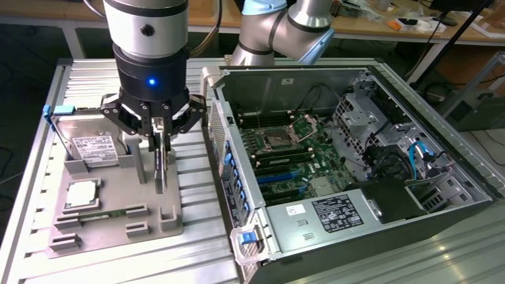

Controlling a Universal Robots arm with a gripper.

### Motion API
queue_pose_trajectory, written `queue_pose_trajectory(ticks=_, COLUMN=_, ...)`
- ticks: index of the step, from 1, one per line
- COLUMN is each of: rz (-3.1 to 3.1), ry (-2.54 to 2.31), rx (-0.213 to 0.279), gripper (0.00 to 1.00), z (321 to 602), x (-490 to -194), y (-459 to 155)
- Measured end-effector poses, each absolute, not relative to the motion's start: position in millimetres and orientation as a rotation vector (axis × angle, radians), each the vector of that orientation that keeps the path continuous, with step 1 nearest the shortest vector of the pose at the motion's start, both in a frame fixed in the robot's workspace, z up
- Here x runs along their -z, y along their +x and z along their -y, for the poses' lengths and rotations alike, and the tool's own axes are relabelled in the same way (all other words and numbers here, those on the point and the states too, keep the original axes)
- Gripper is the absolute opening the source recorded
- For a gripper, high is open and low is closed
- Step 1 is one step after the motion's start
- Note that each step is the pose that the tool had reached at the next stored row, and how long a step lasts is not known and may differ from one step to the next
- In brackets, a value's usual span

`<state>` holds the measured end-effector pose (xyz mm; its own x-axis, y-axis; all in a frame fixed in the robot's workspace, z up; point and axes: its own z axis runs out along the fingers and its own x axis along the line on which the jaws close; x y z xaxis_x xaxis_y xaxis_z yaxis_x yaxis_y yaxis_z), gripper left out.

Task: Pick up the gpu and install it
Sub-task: 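Pick up the gpu and move the gpu toward the slot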

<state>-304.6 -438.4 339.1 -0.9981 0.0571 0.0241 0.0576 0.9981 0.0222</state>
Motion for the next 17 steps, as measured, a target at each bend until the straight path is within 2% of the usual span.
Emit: queue_pose_trajectory(ticks=17, rz=3.116, ry=-0.090, rx=0.035, gripper=0.27, z=438.4, x=-343.8, y=-304.6)
